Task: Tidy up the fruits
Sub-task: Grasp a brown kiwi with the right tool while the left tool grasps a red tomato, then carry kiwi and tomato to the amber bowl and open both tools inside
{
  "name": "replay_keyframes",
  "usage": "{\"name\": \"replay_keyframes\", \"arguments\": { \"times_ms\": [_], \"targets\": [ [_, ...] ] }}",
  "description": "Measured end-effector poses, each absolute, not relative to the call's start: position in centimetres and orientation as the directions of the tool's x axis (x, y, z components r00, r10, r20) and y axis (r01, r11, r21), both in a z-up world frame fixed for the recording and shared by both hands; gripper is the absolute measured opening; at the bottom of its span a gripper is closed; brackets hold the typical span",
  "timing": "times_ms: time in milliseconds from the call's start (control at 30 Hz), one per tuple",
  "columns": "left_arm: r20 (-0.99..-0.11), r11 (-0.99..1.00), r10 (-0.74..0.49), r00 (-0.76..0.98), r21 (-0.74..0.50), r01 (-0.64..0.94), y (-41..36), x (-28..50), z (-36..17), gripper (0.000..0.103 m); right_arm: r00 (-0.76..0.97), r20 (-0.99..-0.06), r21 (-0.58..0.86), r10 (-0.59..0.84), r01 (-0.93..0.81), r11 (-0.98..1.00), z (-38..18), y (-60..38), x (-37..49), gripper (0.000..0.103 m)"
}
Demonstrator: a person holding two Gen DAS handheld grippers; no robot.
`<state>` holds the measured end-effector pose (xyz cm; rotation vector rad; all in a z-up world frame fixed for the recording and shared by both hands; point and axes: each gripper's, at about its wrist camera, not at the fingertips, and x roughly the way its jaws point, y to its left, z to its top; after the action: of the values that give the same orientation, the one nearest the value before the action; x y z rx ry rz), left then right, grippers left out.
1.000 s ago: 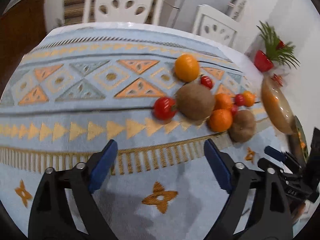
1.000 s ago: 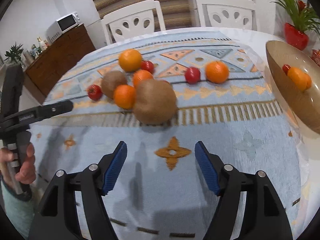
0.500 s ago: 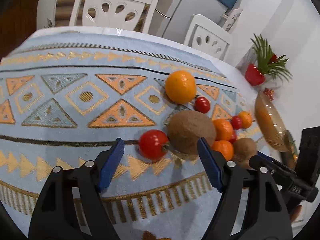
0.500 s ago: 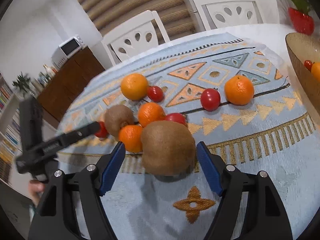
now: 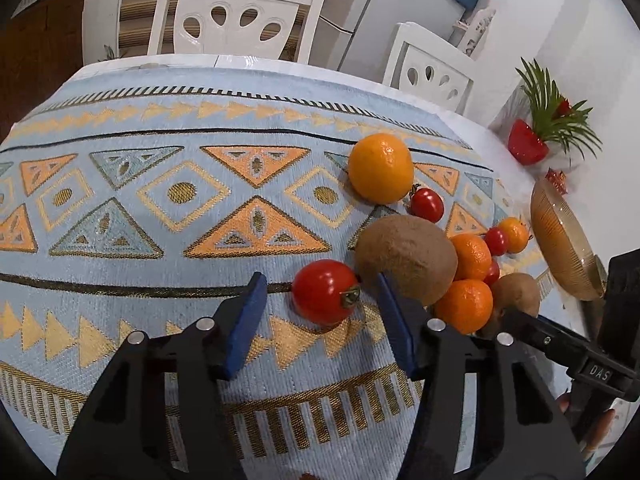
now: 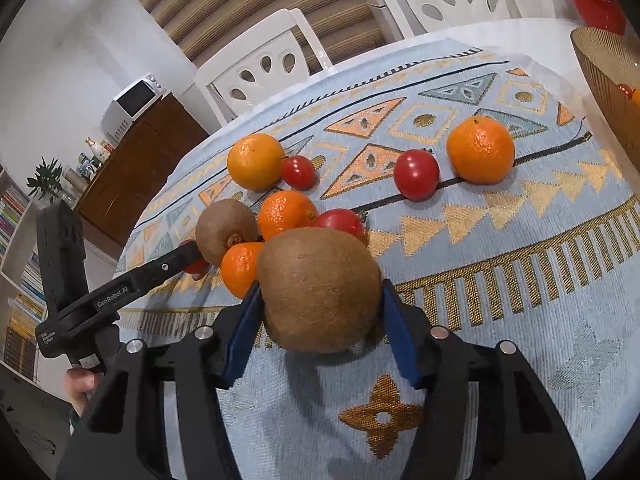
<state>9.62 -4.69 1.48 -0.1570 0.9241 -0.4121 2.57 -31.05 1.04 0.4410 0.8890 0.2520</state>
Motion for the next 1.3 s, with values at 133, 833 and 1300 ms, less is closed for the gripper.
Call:
{"name": "replay_keyframes", "arguments": {
  "times_ms": [133, 833, 1300],
  "targets": [
    [-0.751, 0.914, -0.400, 0.526, -0.286, 0.287, -5.0, 9.6, 1.3, 0.034, 0.612, -0.684, 0.478, 0.396, -0.033, 0.878, 1.1, -31.1, 2.4, 0.056],
    [-0.672, 0.880, -0.449, 0.589, -0.218, 0.422, -9.1, 5.3, 9.2, 0.033, 0.756, -0.619, 0.418, 0.213, 0.087, 0.904, 7.0, -36.8, -2.0, 0.056],
    [-0.632, 0.589, -0.717, 0.294, -0.324, 0.741, -33.9, 4.0, 14.1, 0.033, 0.688, -0.695, 0.256, -0.206, 0.506, 0.824, 13.3, -55.1, -6.1, 0.056]
  ]
}}
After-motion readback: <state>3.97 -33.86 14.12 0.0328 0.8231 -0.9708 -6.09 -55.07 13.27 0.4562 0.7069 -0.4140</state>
